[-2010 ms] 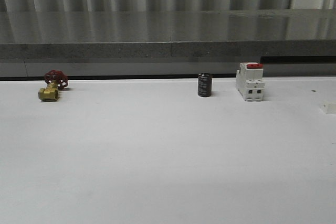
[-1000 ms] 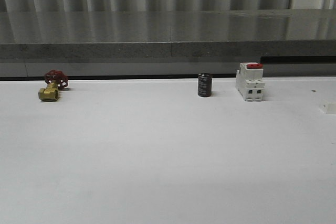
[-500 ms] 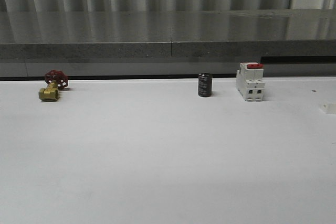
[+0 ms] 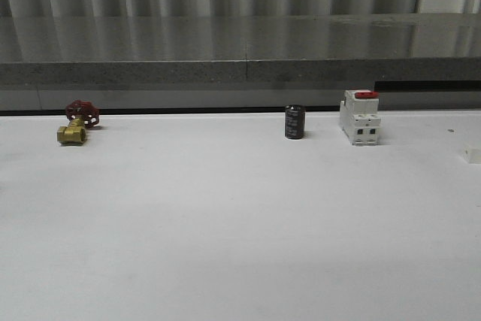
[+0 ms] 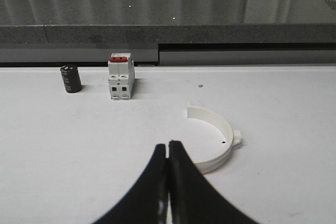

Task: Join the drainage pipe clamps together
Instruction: 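Lift the clamp half with the left gripper and carry it toward the table center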

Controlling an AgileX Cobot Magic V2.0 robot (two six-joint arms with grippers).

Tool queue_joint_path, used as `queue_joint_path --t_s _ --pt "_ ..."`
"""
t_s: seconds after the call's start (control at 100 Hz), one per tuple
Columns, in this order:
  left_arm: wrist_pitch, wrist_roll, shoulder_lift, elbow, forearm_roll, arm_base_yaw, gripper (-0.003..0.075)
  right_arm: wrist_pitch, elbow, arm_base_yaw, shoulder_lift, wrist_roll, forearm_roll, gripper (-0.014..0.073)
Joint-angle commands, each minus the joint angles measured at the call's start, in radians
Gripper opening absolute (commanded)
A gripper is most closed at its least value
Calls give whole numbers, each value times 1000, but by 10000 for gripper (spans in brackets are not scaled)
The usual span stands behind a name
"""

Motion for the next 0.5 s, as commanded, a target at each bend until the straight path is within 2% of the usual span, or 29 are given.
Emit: queue_joint_path --t_s 0.0,0.23,0.49 --pt "31 -6 -101 -26 -43 -61 59 -84 -20 -4 -14 -7 1 -67" --pt "122 -139 -173 -20 -52 -261 60 -84 -20 -4 -14 -7 1 -67" --pt "54 -244 -130 -22 -47 -487 60 -84 -20 -4 -14 -7 1 -67"
